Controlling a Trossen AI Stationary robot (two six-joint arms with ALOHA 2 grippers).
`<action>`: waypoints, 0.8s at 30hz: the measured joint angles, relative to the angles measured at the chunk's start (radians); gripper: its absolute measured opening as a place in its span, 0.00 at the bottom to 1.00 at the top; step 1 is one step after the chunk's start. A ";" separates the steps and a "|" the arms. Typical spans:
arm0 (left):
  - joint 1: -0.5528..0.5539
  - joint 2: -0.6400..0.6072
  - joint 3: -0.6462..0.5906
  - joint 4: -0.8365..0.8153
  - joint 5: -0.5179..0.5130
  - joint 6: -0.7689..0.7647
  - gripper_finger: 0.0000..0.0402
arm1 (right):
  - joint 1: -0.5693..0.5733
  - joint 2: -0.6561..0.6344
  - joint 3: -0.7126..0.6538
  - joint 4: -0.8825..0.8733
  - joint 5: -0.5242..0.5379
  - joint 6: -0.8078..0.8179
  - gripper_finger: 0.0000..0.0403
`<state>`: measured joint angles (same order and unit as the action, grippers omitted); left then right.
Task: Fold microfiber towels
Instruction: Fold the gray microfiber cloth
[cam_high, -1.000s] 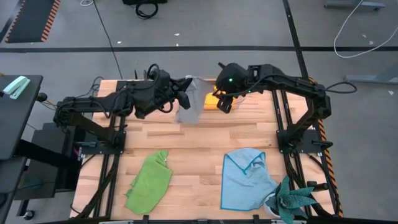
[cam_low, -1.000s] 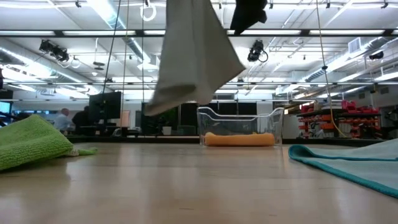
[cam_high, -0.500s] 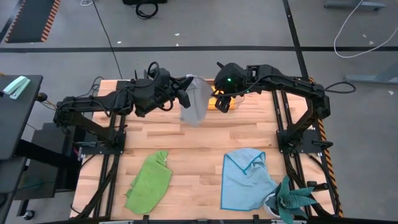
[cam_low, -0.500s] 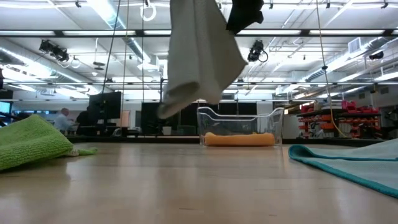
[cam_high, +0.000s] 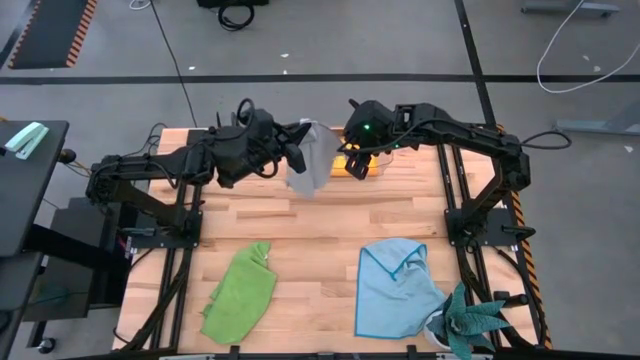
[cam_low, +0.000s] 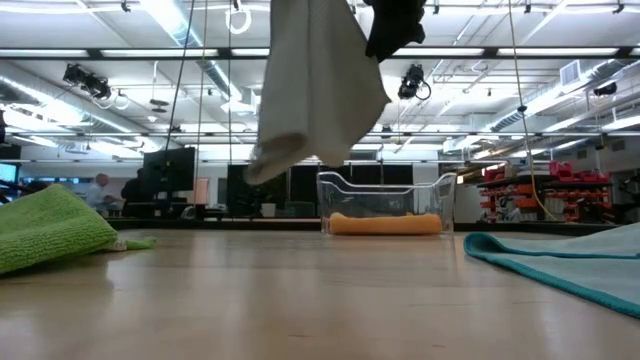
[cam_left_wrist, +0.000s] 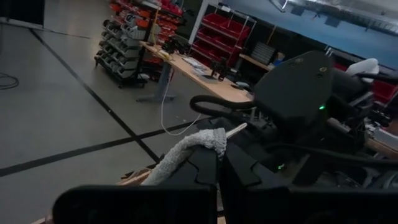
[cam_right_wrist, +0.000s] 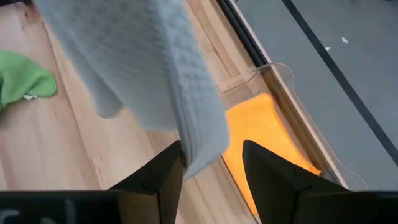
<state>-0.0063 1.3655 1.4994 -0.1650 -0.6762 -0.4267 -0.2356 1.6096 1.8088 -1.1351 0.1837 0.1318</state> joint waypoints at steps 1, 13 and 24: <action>0.000 0.000 0.000 0.011 0.005 0.008 0.02 | -0.002 0.000 0.000 0.000 0.000 0.000 0.42; 0.010 -0.013 0.000 0.066 0.021 0.052 0.02 | 0.003 -0.001 -0.012 0.015 -0.016 0.003 0.42; 0.010 -0.019 0.000 0.087 0.020 0.070 0.02 | -0.005 0.000 -0.117 0.089 -0.058 -0.009 0.42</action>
<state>0.0040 1.3460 1.4998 -0.0784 -0.6563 -0.3566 -0.2410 1.6093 1.6916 -1.0460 0.1252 0.1227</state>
